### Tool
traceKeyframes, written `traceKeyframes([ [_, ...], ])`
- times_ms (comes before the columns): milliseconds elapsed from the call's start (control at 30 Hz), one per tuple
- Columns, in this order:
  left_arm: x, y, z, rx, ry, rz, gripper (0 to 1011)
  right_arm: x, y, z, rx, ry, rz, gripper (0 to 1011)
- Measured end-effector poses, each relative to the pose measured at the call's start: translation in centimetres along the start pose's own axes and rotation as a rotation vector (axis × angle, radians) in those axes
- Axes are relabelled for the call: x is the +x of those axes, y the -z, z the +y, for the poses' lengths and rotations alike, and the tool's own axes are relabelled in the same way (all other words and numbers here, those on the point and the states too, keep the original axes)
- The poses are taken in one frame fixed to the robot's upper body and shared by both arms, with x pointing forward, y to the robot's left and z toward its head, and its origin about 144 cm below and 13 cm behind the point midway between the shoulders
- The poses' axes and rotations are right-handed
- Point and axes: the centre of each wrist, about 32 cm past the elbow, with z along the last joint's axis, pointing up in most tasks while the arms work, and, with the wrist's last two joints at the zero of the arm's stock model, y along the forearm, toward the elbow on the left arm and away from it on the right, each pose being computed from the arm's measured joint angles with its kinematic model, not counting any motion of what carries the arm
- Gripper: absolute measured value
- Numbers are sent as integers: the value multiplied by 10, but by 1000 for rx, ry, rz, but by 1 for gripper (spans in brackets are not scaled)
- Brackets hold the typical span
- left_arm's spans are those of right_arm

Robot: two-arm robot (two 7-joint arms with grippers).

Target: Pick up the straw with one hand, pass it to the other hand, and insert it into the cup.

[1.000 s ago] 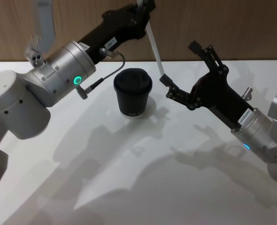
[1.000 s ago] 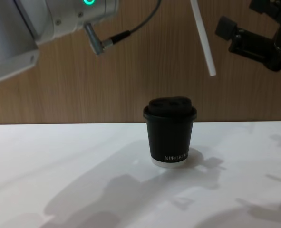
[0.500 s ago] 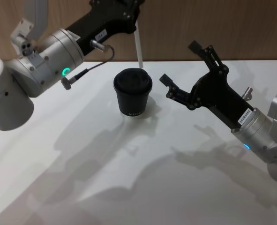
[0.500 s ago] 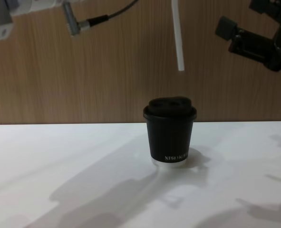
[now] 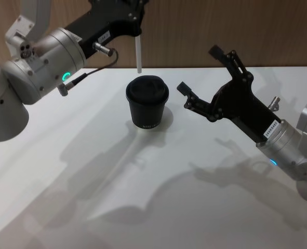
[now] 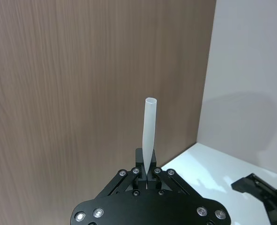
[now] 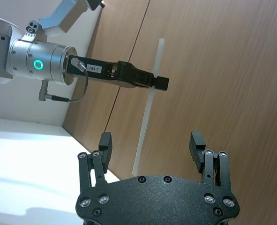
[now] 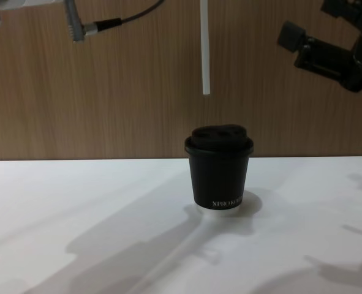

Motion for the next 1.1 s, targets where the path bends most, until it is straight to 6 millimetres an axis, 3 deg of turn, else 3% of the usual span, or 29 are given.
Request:
traceKeyframes([
  [1100,6,19,-2,71,-44,3,5,0,0,0,0,0,0,1001],
])
